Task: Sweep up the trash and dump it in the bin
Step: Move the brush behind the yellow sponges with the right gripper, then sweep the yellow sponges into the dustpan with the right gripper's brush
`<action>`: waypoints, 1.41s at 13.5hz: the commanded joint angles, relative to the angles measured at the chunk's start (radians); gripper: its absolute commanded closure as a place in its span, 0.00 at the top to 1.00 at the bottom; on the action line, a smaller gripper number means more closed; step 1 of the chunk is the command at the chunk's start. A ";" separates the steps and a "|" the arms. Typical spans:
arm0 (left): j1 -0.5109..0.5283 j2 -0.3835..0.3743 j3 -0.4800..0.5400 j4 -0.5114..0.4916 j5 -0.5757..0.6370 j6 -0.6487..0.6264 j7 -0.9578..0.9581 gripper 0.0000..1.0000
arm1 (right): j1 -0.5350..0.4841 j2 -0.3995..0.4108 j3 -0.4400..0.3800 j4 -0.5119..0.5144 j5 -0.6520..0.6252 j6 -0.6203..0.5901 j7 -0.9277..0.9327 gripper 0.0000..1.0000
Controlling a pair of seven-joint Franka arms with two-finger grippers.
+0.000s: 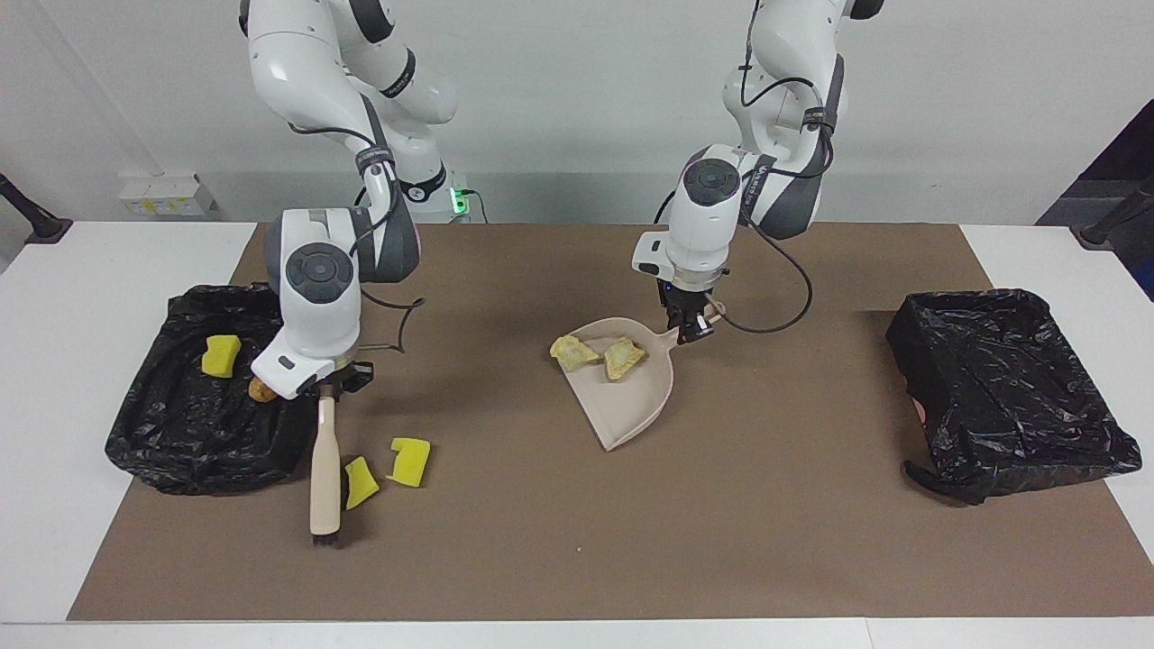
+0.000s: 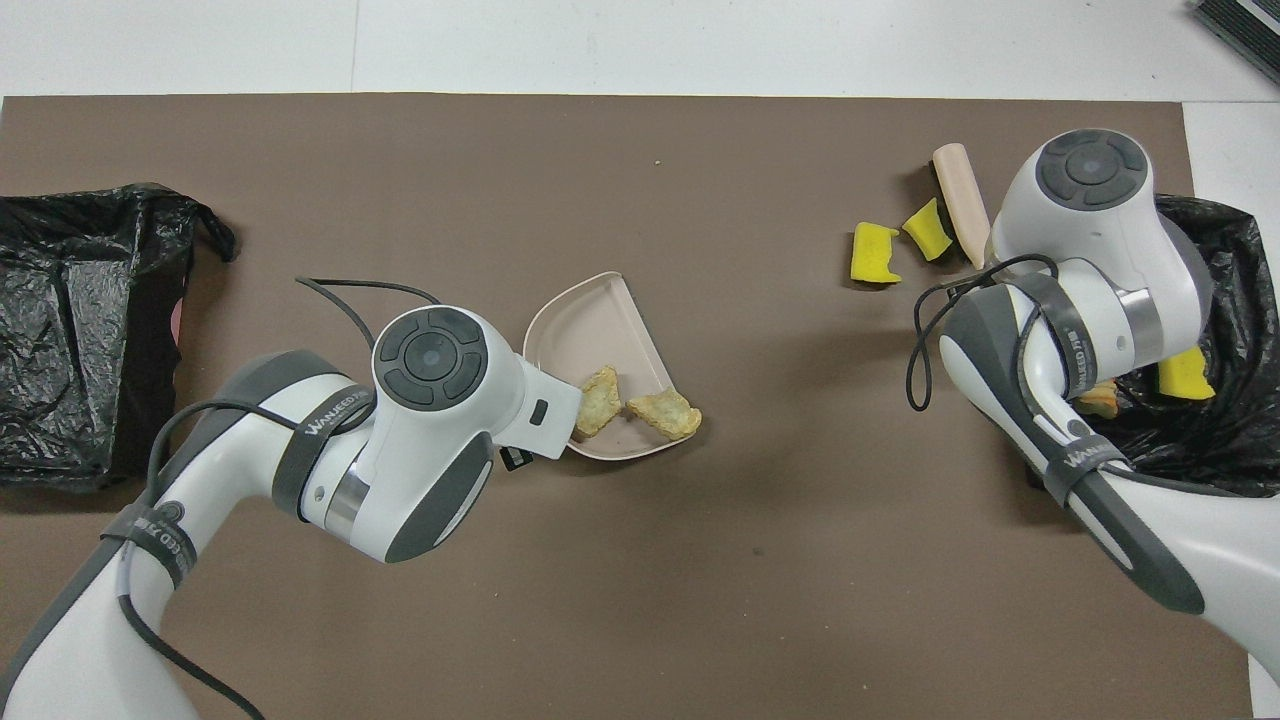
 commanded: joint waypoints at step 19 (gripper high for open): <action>-0.010 -0.032 0.013 -0.040 -0.011 0.037 -0.017 0.00 | 0.430 -0.101 0.058 -0.076 0.627 -0.046 0.268 0.00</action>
